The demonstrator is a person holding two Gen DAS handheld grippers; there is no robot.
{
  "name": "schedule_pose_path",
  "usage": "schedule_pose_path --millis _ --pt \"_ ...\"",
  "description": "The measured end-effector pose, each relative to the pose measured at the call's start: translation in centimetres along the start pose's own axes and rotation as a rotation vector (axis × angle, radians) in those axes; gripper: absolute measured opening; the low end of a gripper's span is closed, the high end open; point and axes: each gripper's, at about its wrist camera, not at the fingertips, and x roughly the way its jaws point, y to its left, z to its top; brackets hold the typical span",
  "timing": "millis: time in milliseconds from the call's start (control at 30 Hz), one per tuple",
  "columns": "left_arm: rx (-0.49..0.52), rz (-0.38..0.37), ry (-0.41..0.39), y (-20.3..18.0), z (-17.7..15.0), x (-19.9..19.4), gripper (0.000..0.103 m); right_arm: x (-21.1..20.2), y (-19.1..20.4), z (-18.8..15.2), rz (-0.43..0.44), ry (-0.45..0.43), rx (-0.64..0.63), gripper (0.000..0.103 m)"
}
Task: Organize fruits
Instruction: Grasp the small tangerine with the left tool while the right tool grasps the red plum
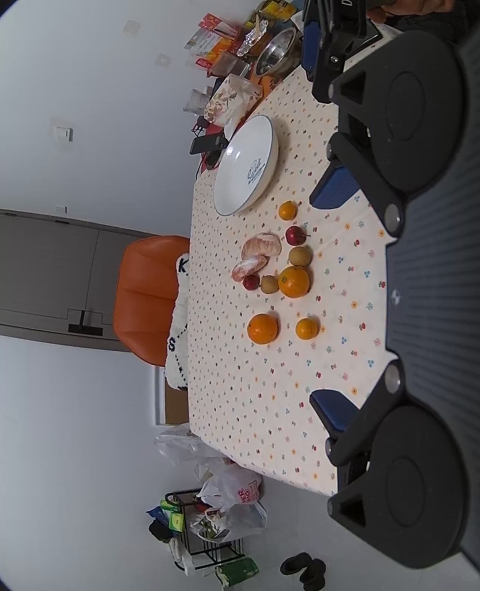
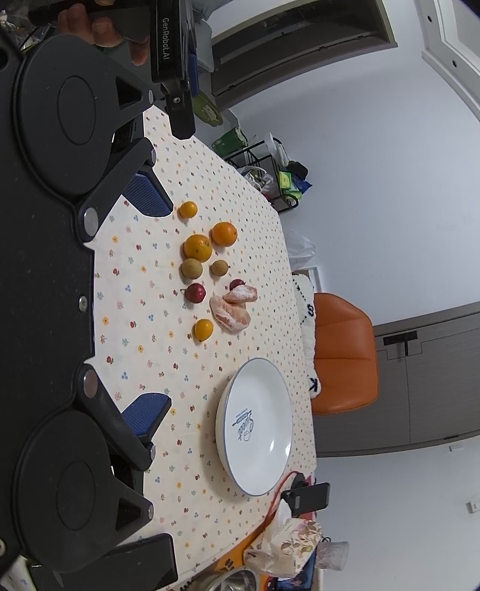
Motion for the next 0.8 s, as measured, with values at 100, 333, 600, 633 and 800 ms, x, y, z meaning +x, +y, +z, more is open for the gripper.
schedule_pose_path --millis 100,333,600,633,800 --pt "-0.012 -0.001 0.016 0.3 -0.1 1.1 0.103 0.9 -0.5 -0.1 -0.001 0.012 0.012 0.103" --pt "-0.053 -0.013 0.044 1.6 0.0 4.2 0.102 3.2 -1.4 0.0 0.015 0.044 0.039 0.103" --pt "-0.052 -0.066 0.057 2.8 0.8 8.0 0.100 6.0 -1.8 0.6 0.000 0.071 0.081 0.103" --pt "-0.049 -0.069 0.057 3.0 0.9 8.5 0.100 6.4 -1.7 0.7 0.000 0.071 0.084 0.103" --pt "-0.059 -0.099 0.064 4.5 1.2 10.7 0.092 8.6 -1.1 1.5 -0.009 0.073 0.083 0.100"
